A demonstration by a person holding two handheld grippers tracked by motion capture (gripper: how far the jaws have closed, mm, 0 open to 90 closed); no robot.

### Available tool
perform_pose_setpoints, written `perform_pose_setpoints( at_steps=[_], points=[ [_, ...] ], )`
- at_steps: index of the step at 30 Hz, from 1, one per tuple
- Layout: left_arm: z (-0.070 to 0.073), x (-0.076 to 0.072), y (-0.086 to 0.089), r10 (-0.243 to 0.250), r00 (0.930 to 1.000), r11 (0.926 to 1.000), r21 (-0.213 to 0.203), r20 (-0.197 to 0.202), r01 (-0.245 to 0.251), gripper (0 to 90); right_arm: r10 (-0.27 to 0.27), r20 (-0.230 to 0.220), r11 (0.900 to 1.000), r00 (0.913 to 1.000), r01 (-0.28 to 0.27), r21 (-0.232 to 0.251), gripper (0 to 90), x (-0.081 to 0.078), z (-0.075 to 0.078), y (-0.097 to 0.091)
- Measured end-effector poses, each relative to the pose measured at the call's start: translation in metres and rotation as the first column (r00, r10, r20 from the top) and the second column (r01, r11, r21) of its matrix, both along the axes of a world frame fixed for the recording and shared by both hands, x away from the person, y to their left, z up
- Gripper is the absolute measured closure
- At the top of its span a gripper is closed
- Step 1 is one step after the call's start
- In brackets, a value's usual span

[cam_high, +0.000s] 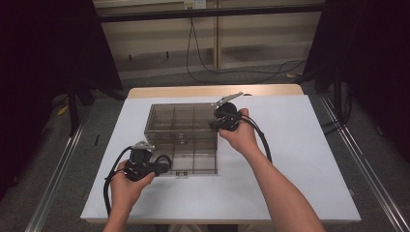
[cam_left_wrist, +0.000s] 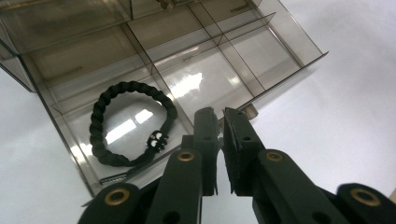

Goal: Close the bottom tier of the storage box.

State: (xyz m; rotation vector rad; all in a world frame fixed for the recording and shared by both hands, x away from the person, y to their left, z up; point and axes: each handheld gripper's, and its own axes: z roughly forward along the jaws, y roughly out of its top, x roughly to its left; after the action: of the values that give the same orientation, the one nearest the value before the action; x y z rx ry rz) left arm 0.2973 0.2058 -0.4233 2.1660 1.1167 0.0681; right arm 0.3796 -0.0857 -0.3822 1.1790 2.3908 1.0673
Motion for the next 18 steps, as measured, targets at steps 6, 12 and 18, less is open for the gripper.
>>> perform_pose_setpoints(
  at_steps=[6, 12, 18],
  points=[
    [-0.0035, -0.0023, -0.0010, 0.013, 0.9999, 0.9999, 0.008, -0.010, -0.013, 86.6, -0.003, -0.003, 1.0000, 1.0000, 0.003, -0.006, 90.0, -0.0012, 0.0005, 0.0006],
    [-0.0074, -0.0053, -0.0048, 0.029, 0.9995, 0.9996, 0.006, -0.015, -0.029, 87.8, -0.004, -0.003, 1.0000, 1.0000, 0.004, -0.006, 90.0, -0.0012, 0.0006, 0.0005],
    [-0.0092, -0.0079, -0.0090, 0.047, 0.9984, 0.9989, -0.004, -0.033, -0.047, 90.0, -0.007, -0.004, 1.0000, 1.0000, 0.007, -0.006, 90.0, -0.0015, 0.0007, 0.0009]
  ],
)
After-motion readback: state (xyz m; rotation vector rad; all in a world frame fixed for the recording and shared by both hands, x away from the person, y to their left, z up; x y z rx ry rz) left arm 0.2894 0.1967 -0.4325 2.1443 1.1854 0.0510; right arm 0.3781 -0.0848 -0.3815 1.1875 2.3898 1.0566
